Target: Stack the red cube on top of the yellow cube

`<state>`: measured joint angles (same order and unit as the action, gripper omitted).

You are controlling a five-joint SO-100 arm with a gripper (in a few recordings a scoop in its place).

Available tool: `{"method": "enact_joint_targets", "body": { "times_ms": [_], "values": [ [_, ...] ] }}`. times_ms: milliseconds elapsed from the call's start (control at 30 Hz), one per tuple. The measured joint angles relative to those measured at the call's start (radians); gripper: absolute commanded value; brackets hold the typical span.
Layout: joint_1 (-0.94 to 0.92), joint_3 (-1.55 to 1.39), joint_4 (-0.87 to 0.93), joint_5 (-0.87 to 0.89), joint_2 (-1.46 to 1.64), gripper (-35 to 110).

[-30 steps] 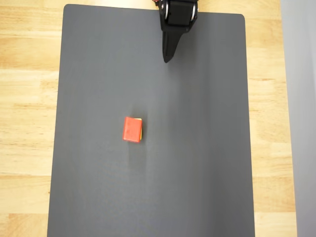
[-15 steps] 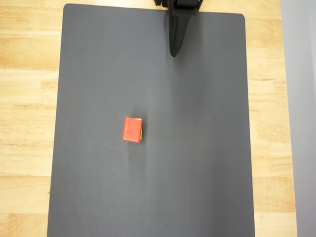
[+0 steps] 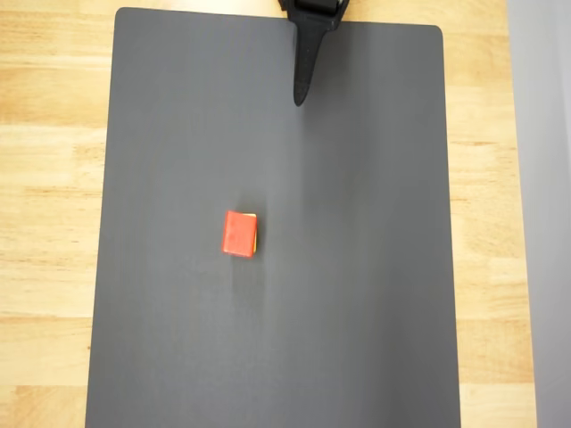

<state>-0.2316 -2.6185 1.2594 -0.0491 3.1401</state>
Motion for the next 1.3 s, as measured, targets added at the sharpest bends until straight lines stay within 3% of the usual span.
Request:
{"method": "enact_joint_targets", "body": {
  "times_ms": [300,500,667,1300],
  "values": [
    [0.018,-0.046,-0.146,-0.026,0.0,0],
    [-0.015,-0.054,-0.149,0.052,0.002,0],
    [0.055,-0.054,-0.153,0.012,0.002,0],
    [0.048,-0.054,-0.164,0.034,0.002,0]
  ]
}}
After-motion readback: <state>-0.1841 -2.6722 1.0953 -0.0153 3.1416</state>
